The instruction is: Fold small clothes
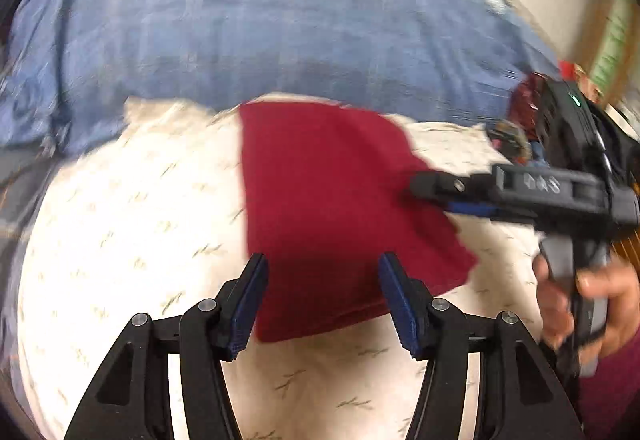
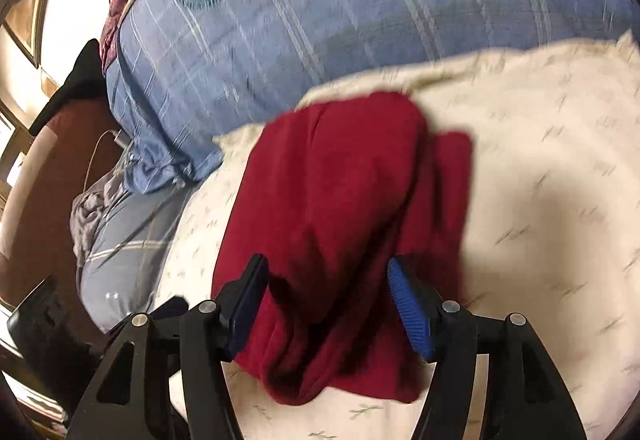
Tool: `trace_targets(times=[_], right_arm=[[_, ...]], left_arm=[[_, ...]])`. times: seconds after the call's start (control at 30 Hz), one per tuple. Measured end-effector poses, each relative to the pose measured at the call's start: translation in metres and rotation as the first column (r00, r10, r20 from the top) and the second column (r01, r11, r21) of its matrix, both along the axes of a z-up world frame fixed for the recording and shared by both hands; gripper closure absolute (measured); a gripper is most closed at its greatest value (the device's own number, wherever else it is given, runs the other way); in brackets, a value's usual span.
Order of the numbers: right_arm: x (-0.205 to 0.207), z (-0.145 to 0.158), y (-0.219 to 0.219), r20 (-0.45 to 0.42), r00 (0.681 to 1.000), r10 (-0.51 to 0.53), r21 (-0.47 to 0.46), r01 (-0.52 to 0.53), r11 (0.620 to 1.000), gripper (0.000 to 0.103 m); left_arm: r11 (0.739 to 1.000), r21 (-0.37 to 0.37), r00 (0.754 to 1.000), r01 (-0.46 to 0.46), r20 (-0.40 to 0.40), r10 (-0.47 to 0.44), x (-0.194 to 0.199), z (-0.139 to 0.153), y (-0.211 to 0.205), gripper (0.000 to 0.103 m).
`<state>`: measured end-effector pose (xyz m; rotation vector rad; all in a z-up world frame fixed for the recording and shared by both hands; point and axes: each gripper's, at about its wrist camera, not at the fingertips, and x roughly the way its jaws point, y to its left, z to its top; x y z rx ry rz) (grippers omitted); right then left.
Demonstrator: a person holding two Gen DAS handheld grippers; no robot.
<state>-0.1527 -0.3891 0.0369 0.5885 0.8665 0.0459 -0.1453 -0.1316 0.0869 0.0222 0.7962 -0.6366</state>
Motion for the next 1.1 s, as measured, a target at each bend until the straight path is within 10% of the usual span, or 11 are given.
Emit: trace_targets(times=[0.07, 0.13, 0.33, 0.47, 0.6, 0.77, 1.1], right_arm=[[0.003, -0.010, 0.003, 0.010, 1.000, -0.010, 0.026, 0.010, 1.000, 0.040], [0.000, -0.012, 0.004, 0.016, 1.000, -0.024, -0.024, 0.025, 0.999, 0.085], [-0.037, 0.018, 0.011, 0.092, 0.995, -0.041, -0.227, 0.061, 0.972, 0.088], [-0.030, -0.007, 0.008, -0.002, 1.000, -0.031, -0.210, 0.030, 0.977, 0.086], [-0.042, 0.018, -0.005, 0.049, 0.991, -0.121, -0.150, 0.127, 0.981, 0.066], [-0.029, 0.050, 0.008, 0.127, 0.985, -0.117, -0.275, 0.148, 0.950, 0.066], [0.026, -0.003, 0.006, 0.051, 0.992, -0.111, -0.357, 0.122, 0.926, 0.074]], left_arm=[[1.000, -0.011, 1.000, -0.019, -0.021, 0.019, -0.003, -0.004, 0.004, 0.047], [1.000, -0.006, 0.999, -0.028, -0.026, 0.028, -0.007, -0.004, 0.001, 0.047], [1.000, -0.001, 0.999, -0.027, -0.035, 0.027, 0.012, -0.017, -0.007, 0.046], [0.999, 0.023, 0.999, -0.022, -0.048, 0.023, 0.025, -0.029, -0.017, 0.046], [0.998, 0.047, 1.000, -0.029, -0.007, 0.029, 0.029, -0.027, -0.017, 0.046], [0.997, 0.052, 0.998, -0.059, 0.013, 0.059, 0.039, -0.028, -0.017, 0.044], [0.998, 0.039, 0.999, -0.052, 0.011, 0.052, 0.056, -0.048, -0.022, 0.028]])
